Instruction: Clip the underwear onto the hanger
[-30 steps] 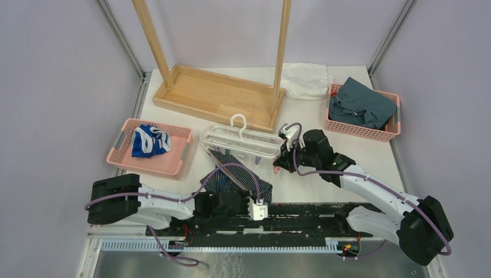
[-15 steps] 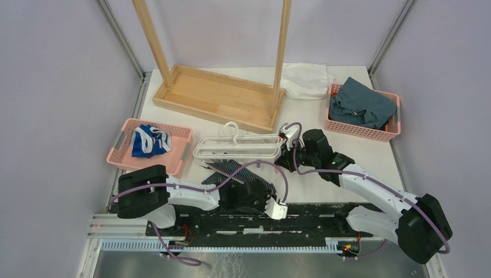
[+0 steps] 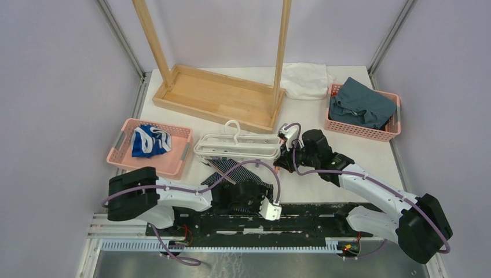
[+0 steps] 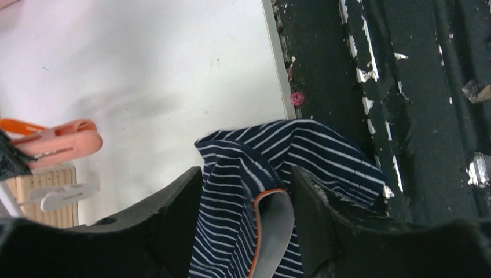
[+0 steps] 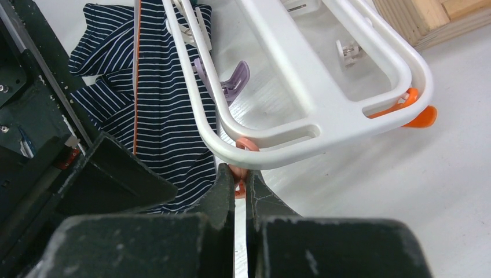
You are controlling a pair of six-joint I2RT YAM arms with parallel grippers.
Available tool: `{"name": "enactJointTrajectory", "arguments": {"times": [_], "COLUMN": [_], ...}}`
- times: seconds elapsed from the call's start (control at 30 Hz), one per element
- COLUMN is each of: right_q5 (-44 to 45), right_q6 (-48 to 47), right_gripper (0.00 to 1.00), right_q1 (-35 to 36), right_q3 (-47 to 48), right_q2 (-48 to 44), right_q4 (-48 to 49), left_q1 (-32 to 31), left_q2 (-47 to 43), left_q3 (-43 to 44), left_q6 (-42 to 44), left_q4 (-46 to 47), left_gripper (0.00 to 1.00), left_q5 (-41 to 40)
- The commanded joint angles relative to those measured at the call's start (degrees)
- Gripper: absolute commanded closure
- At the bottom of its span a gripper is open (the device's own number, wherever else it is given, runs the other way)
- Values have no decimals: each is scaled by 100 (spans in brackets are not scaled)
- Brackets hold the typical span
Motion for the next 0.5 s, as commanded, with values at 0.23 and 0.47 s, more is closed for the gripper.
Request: {"name": "enactJointTrajectory", "arguments": {"times": [0.23, 0.47], "right_q5": [8, -25], "right_q6": [-15, -7], "right_gripper": [99, 99], "right_q1": [4, 0], "right_q3": [92, 138], "right_q2": [-45, -9], "right_q4": [377, 380], "left_q1": [55, 99], "left_q2": [-1003, -1229], "left_q3": [-1026, -1382], "left_q6": [-341, -589], "left_q4": [1140, 1206], "left_gripper": [7, 34], "left_q5": [-337, -339]}}
